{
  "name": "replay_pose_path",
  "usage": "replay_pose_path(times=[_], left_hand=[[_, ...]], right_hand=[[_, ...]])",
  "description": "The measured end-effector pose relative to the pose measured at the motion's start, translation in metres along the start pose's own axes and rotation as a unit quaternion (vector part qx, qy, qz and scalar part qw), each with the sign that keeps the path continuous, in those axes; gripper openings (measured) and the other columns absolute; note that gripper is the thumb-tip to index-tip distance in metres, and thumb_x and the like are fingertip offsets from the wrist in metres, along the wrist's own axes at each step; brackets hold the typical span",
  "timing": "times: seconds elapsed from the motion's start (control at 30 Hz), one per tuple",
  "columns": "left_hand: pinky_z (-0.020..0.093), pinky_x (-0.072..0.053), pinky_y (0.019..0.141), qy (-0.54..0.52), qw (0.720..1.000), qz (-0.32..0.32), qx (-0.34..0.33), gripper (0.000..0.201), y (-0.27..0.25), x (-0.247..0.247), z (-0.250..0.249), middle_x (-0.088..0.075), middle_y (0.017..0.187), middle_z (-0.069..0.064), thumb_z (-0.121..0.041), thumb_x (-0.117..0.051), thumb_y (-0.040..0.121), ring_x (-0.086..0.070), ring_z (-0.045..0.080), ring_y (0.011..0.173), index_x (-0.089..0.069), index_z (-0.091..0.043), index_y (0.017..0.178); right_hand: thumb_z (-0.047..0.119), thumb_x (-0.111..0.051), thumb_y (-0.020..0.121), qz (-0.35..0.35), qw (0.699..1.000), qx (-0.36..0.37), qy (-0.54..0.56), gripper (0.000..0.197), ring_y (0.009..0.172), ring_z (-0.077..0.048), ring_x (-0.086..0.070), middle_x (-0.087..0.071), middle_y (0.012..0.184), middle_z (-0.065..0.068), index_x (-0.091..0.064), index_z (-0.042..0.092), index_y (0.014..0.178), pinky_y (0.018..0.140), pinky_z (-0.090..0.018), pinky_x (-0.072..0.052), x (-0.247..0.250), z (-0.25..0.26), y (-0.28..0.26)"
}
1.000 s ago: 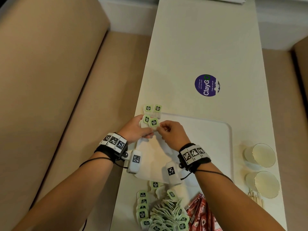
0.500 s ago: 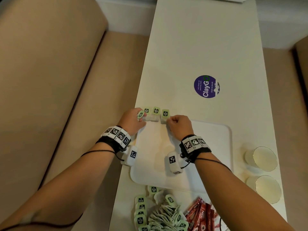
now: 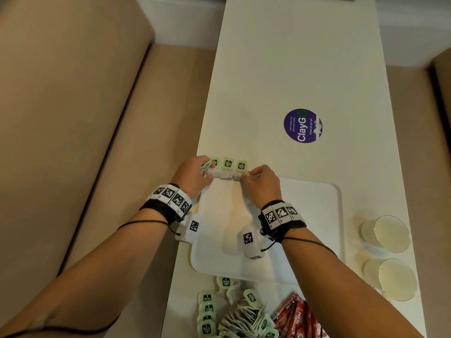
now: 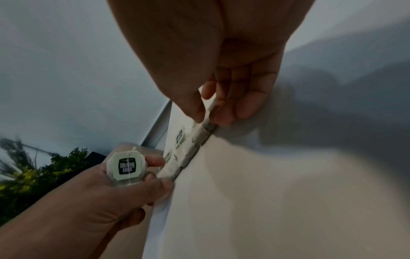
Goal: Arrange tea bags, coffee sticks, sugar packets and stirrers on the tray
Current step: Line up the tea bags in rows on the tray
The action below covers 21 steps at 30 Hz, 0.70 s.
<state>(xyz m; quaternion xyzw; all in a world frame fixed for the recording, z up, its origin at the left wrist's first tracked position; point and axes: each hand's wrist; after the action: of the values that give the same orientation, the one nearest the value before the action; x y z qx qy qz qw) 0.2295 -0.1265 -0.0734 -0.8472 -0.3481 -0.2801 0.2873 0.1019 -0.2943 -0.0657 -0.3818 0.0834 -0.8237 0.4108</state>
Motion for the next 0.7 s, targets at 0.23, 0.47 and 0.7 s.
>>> replay_pose_path(times=[0.23,0.47,0.7], left_hand=[[0.034,-0.056,0.076,0.025,0.999,-0.002,-0.023,0.018,0.002,0.000,0.002,-0.066,0.099,0.001,-0.006,-0.069,0.084,-0.066,0.018,0.079,-0.069,-0.024,0.088],[0.035,-0.053,0.083,0.040,0.999,0.004,-0.029,0.016,0.007,0.000,0.004,-0.065,0.101,0.003,-0.008,-0.071,0.086,-0.063,0.021,0.087,-0.072,-0.021,0.095],[0.036,-0.053,0.085,0.039,0.999,0.002,-0.034,0.016,0.007,-0.001,0.005,-0.065,0.102,0.002,-0.009,-0.071,0.087,-0.063,0.021,0.090,-0.071,-0.023,0.096]], right_hand=[[0.013,-0.053,0.093,0.062,0.988,0.101,-0.102,0.021,0.081,-0.020,-0.061,-0.068,0.089,0.003,-0.070,0.026,0.094,0.071,-0.028,-0.048,-0.005,0.004,-0.002],[0.014,-0.056,0.093,0.055,0.987,0.102,-0.112,0.019,0.086,-0.024,-0.065,-0.072,0.095,0.000,-0.073,0.022,0.097,0.072,-0.028,-0.048,-0.006,0.007,0.002],[0.021,-0.058,0.094,0.063,0.976,0.150,-0.144,0.016,0.090,-0.022,-0.067,-0.074,0.101,0.000,-0.073,0.025,0.097,0.078,-0.035,-0.056,-0.013,0.012,0.000]])
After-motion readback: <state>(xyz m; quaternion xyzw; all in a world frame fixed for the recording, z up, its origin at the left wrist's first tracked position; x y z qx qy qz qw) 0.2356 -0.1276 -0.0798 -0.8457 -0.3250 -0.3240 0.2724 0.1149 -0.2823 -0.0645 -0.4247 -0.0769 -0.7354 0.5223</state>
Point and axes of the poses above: each hand's wrist, its own y-axis towards the middle knuckle, its own x-axis out of the back of the hand, z = x × y
